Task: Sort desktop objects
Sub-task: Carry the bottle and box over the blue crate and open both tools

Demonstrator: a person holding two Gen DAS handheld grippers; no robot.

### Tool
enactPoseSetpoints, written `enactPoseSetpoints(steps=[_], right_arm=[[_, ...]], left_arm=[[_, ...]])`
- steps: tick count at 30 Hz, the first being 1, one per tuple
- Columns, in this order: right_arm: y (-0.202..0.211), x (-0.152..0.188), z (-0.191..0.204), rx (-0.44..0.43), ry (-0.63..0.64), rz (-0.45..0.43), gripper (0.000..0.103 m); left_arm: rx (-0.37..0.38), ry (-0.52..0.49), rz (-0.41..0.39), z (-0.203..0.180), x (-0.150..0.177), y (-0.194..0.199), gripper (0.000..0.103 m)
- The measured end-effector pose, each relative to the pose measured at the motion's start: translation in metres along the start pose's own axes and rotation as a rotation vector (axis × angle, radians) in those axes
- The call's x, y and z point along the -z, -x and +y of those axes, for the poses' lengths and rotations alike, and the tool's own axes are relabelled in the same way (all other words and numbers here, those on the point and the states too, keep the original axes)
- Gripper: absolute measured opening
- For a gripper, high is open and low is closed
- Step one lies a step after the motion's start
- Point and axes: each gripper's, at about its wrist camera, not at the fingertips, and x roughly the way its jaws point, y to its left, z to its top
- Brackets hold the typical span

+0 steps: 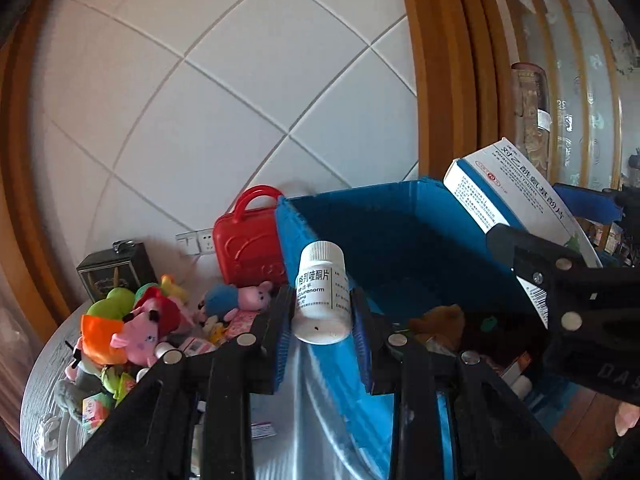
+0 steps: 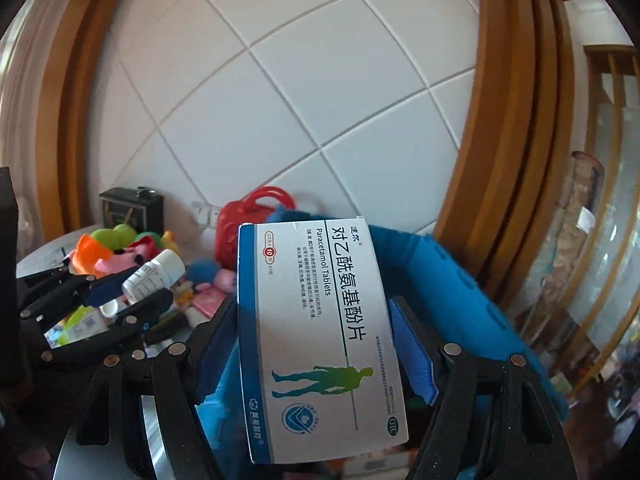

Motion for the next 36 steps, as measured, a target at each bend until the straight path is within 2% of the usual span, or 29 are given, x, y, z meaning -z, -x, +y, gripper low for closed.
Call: enactPoseSetpoints(steps=[6, 12, 19, 26, 28, 30, 32, 36], right_arm=[[-0.024, 0.026, -0.088, 0.068, 0.008, 0.05, 0.074], [-0.056, 0.055, -0.14, 0.068, -0.024, 0.129, 0.074], [-0.08, 0.08, -0.163, 0.017, -0.036, 0.221, 0.074], [-0.09, 0.087, -0.173, 0.002, -0.039, 0.254, 0.074], [-0.091, 0.088, -0.176, 0.002, -0.041, 0.256, 0.074], [-0.091, 0.087, -0.179, 0.002, -0.044, 0.251, 0.074], [-0.09, 0.086, -0.182, 0.006, -0.049, 0.245, 0.074], [-0.088, 0.084, -0.183, 0.009, -0.054, 0.229, 0.078]], left_arm=[[0.026, -0.032, 0.075, -0.087, -0.024, -0.022, 0.027], [-0.001, -0.077, 0.144, -0.139, -0.024, -0.045, 0.027], [-0.043, -0.076, 0.164, -0.157, -0.026, -0.057, 0.027], [-0.073, -0.062, 0.172, -0.159, -0.029, -0.061, 0.027], [-0.08, -0.059, 0.172, -0.158, -0.029, -0.061, 0.033], [-0.083, -0.056, 0.164, -0.157, -0.029, -0.059, 0.054], [-0.088, -0.052, 0.15, -0.156, -0.03, -0.057, 0.063], [-0.087, -0.039, 0.152, -0.153, -0.03, -0.056, 0.064]])
